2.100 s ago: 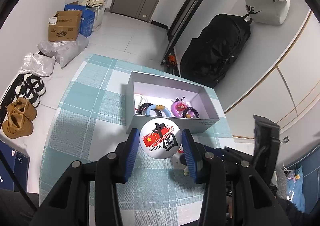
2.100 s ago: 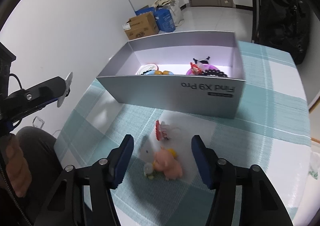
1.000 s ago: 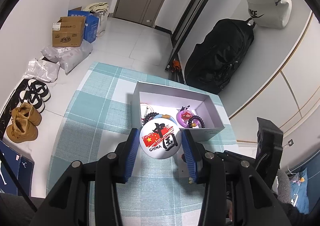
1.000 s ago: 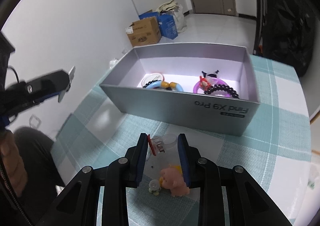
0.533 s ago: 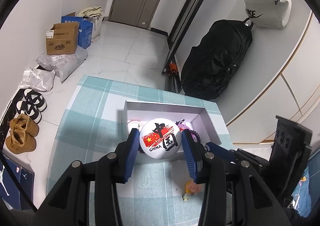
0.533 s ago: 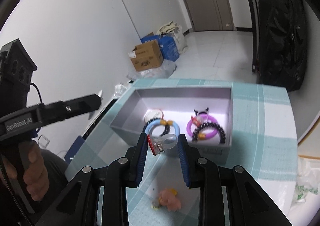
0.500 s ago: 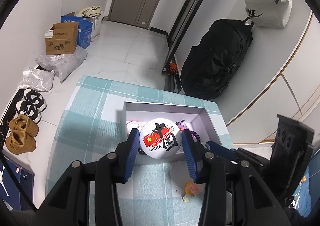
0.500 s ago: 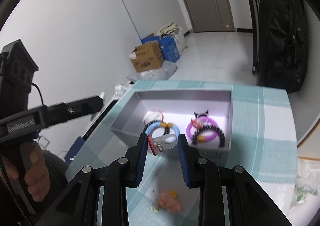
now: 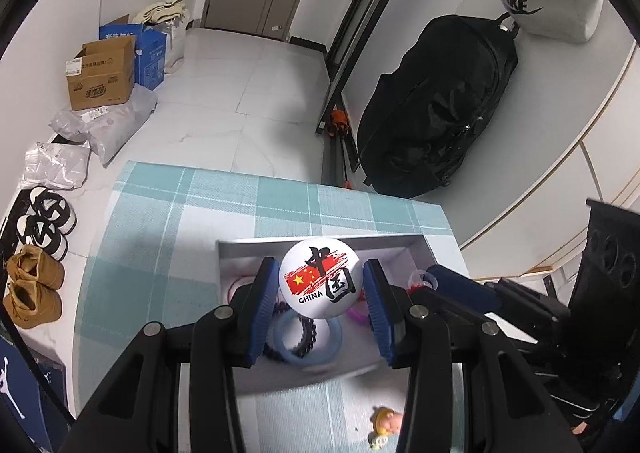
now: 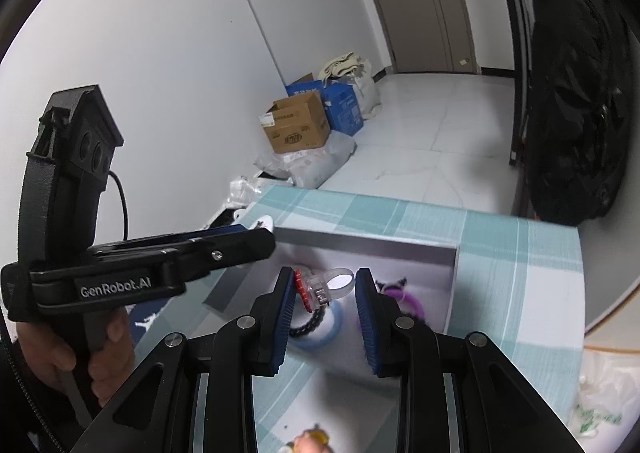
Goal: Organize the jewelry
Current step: 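Lower badge and pacifier charm into the white box and open both tools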
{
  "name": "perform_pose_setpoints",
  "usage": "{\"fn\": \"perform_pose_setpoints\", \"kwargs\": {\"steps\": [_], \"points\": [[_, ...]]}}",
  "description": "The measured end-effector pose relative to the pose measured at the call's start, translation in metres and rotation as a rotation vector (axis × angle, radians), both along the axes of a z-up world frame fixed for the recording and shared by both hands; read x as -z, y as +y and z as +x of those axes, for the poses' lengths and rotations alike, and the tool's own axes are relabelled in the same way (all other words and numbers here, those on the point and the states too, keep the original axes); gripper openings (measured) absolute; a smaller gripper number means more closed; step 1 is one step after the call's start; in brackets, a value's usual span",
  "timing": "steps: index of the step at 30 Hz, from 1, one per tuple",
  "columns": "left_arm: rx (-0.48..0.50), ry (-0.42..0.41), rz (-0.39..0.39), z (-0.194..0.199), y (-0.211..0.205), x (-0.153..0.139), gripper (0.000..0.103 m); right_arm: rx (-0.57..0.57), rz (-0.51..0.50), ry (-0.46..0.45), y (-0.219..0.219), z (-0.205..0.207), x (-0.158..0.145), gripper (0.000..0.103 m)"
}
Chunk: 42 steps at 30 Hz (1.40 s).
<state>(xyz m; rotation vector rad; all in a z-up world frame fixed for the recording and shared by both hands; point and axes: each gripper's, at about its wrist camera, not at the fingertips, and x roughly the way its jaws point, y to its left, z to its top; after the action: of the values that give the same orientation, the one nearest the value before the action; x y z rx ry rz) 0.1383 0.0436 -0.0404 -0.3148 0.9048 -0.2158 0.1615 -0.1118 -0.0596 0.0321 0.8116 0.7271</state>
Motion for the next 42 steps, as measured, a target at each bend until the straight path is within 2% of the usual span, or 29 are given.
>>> {"fn": "perform_pose_setpoints", "kwargs": {"steps": [8, 10, 14, 28, 31, 37, 38, 42], "points": [[0.018, 0.017, -0.016, 0.015, -0.002, 0.005, 0.038, -0.006, 0.016, -0.003, 0.003, 0.024, -0.003, 0.029], [0.018, 0.032, 0.013, 0.020, -0.003, 0.008, 0.038, -0.006, 0.024, 0.008, 0.003, 0.029, 0.001, 0.029], [0.035, 0.053, -0.008, 0.025, -0.003, 0.013, 0.038, 0.031, 0.069, 0.053, -0.005, 0.040, 0.008, 0.029], [0.086, 0.083, -0.038, 0.031, -0.010, 0.023, 0.038, 0.001, 0.042, 0.080, 0.000, 0.043, 0.019, 0.029], [0.091, 0.075, -0.068, 0.030, -0.008, 0.022, 0.038, 0.012, 0.038, 0.086, -0.001, 0.044, 0.020, 0.031], [0.092, 0.084, -0.070, 0.029, -0.009, 0.024, 0.038, 0.042, 0.040, 0.100, -0.009, 0.046, 0.022, 0.035], [0.085, 0.086, -0.066, 0.029, -0.009, 0.024, 0.039, 0.045, 0.042, 0.099, -0.010, 0.045, 0.022, 0.039], [0.065, 0.054, -0.081, 0.024, -0.005, 0.020, 0.055, 0.052, 0.060, 0.086, -0.013, 0.043, 0.018, 0.042]]}}
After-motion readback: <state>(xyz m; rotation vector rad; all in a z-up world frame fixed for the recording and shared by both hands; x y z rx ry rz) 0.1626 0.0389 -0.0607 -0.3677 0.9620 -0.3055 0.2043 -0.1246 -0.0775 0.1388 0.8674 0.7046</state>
